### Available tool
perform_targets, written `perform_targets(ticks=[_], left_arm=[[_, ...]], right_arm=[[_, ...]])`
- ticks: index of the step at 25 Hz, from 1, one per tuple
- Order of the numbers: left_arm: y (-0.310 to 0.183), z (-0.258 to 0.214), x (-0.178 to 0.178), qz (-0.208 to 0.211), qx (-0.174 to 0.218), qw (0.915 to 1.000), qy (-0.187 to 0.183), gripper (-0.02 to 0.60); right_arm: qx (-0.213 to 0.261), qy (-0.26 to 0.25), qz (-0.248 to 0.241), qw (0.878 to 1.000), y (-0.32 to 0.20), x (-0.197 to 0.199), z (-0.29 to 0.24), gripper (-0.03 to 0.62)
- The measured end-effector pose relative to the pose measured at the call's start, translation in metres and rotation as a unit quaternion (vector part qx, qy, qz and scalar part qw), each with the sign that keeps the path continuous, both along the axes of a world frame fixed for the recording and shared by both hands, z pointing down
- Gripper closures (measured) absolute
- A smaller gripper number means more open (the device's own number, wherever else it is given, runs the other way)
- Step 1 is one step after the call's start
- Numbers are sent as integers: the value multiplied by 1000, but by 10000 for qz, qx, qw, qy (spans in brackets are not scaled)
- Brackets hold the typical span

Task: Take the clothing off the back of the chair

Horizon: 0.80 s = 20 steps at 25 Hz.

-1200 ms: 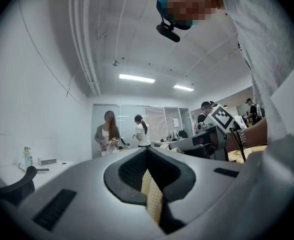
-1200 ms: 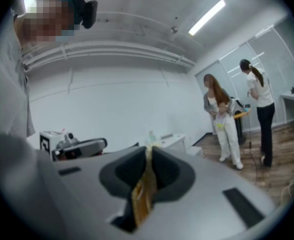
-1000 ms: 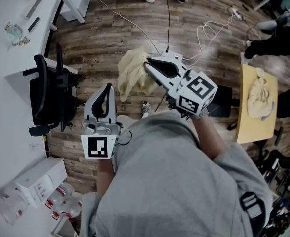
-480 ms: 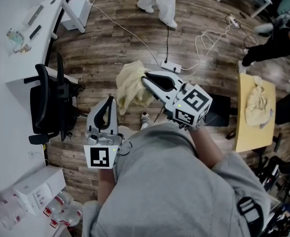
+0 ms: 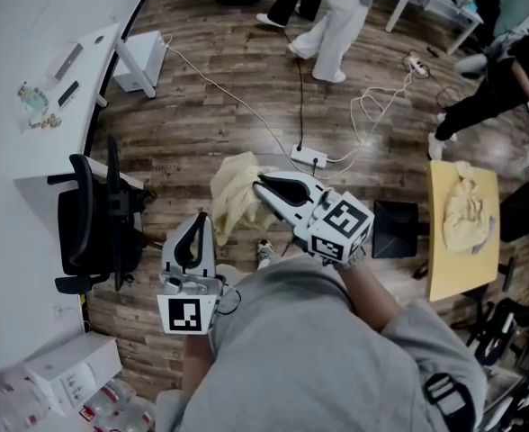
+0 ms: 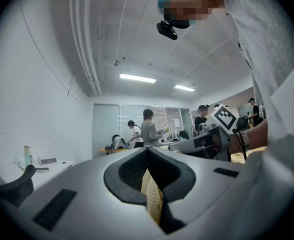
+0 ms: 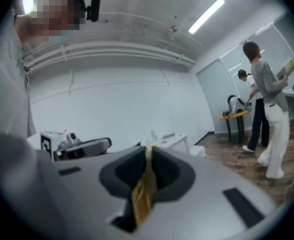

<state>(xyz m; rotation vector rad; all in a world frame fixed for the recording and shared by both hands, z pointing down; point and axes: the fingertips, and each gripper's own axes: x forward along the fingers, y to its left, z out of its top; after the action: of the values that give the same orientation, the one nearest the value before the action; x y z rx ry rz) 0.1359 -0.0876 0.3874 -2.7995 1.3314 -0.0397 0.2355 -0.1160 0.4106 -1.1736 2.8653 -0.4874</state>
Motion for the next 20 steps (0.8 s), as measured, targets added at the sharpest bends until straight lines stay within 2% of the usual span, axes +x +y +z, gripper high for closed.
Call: perform_targets(ticks=[20], left_arm=[[-5,0,-2,-16,25,10000,22,546]], right_arm=[[55,80,-34,9999,-9,1,-4,536]])
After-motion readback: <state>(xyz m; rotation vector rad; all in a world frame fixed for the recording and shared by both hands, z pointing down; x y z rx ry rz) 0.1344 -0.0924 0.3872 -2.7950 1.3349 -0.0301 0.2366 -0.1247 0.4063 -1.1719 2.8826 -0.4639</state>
